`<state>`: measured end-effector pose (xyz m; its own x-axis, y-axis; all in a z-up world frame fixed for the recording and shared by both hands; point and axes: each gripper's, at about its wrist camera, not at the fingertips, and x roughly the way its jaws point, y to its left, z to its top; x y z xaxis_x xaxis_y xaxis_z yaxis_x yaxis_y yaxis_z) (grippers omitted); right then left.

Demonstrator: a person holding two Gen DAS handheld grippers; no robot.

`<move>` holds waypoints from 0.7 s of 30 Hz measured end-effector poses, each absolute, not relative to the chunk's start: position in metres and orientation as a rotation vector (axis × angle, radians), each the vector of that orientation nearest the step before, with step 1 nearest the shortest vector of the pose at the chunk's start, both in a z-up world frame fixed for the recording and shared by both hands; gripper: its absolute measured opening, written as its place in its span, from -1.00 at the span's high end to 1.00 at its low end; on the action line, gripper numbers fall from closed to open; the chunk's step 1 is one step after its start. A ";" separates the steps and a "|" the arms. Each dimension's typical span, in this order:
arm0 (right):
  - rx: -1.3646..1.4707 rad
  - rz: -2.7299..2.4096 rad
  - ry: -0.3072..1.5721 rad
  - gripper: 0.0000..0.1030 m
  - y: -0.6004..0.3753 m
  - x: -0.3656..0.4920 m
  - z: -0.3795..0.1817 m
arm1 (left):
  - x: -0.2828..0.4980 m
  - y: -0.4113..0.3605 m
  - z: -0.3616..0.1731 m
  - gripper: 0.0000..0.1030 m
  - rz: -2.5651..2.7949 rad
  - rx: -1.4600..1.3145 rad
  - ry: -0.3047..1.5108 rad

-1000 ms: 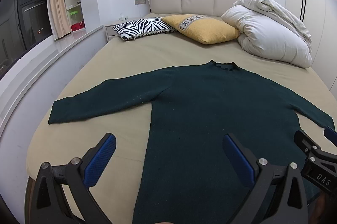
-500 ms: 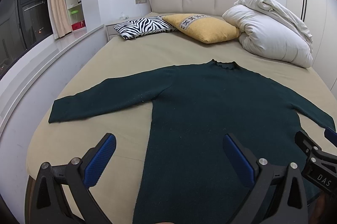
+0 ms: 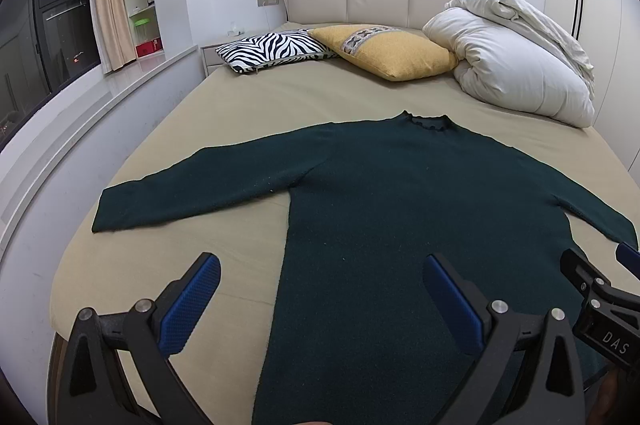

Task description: Fold small clothes

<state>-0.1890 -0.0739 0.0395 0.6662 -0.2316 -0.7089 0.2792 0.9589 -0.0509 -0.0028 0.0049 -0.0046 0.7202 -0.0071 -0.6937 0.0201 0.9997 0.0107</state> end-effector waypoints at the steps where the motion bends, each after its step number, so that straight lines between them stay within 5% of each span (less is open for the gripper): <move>1: 0.064 -0.288 0.791 -1.00 -0.074 -0.189 0.040 | -0.003 0.006 -0.005 -1.00 -0.015 0.018 0.767; 21: 0.065 -0.288 0.797 -1.00 -0.074 -0.190 0.036 | -0.002 0.005 -0.005 -1.00 -0.015 0.016 0.769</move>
